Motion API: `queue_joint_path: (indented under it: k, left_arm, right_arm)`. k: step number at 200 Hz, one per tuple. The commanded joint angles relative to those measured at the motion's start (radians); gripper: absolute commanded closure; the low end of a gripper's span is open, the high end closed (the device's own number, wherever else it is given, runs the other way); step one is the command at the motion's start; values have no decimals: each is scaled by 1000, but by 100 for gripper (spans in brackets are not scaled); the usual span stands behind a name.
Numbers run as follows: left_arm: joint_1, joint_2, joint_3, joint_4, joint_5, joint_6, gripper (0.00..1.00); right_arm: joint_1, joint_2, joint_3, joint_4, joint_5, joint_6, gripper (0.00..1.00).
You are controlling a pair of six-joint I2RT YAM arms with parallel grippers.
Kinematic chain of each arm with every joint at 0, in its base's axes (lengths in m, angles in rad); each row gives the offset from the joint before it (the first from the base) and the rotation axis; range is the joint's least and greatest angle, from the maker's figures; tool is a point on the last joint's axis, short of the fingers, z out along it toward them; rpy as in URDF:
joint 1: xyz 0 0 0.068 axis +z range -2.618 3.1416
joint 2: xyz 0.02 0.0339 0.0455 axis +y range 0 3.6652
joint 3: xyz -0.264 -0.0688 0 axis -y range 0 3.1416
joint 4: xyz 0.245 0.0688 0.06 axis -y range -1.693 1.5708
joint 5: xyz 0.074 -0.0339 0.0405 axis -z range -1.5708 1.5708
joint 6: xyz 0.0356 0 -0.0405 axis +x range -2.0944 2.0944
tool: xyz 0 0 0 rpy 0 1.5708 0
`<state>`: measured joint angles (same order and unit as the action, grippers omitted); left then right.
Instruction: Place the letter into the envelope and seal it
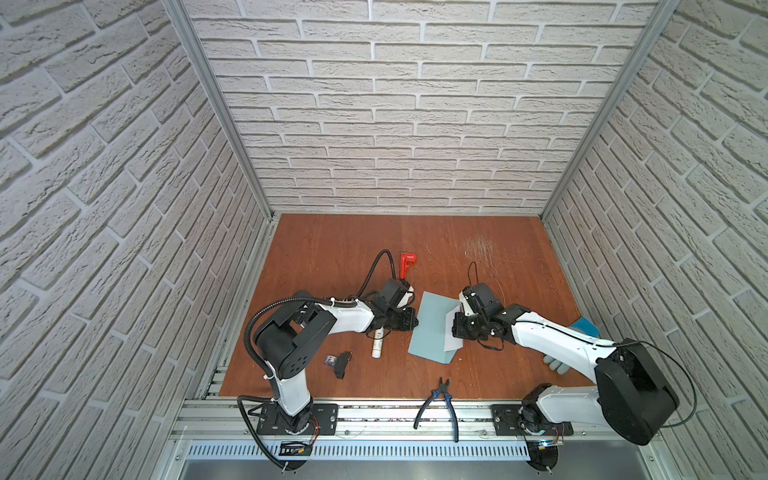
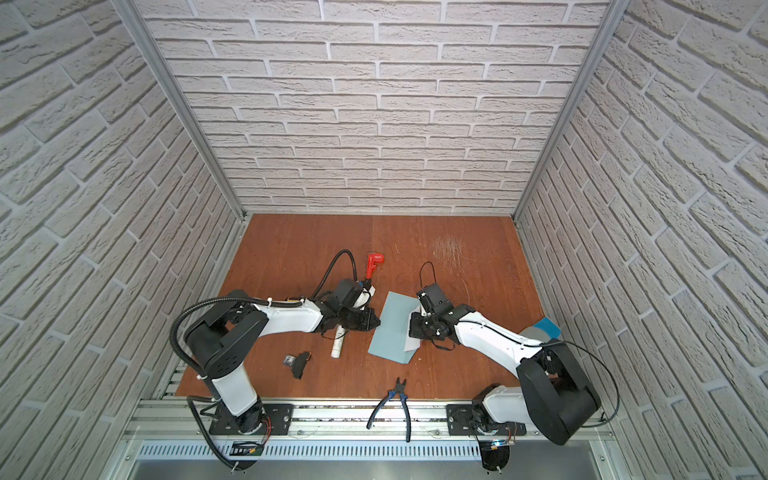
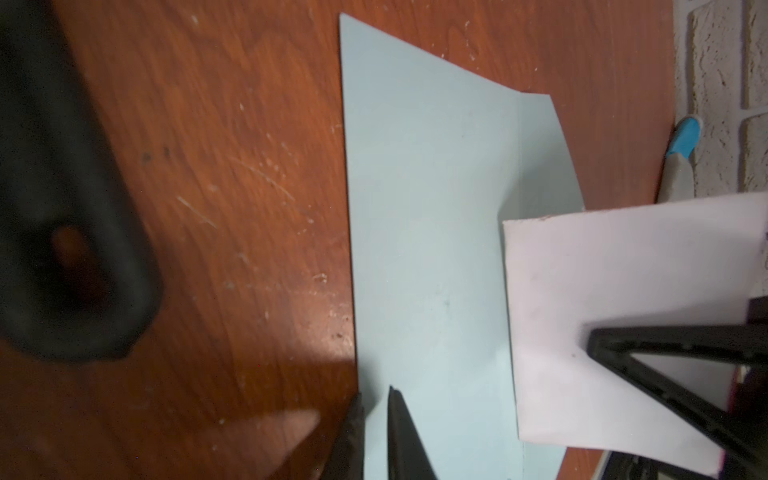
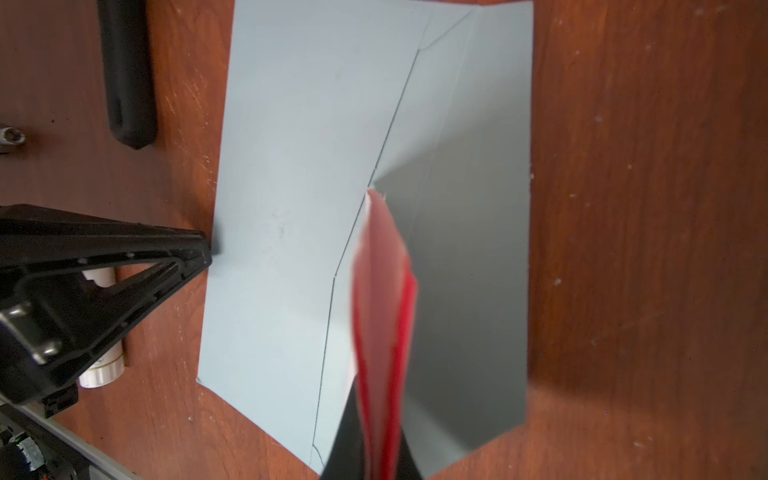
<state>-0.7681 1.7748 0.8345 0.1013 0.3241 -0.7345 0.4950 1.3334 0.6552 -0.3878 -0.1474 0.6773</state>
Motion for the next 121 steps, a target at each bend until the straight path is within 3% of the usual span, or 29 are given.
queue_joint_path:
  k: [1, 121]
  left_arm:
    - [6, 66, -25, -158, -45, 12, 86]
    - [8, 64, -26, -159, -36, 19, 87]
  right_arm:
    - [-1, 14, 15, -28, -10, 28, 94]
    - [-29, 67, 43, -57, -52, 52, 95]
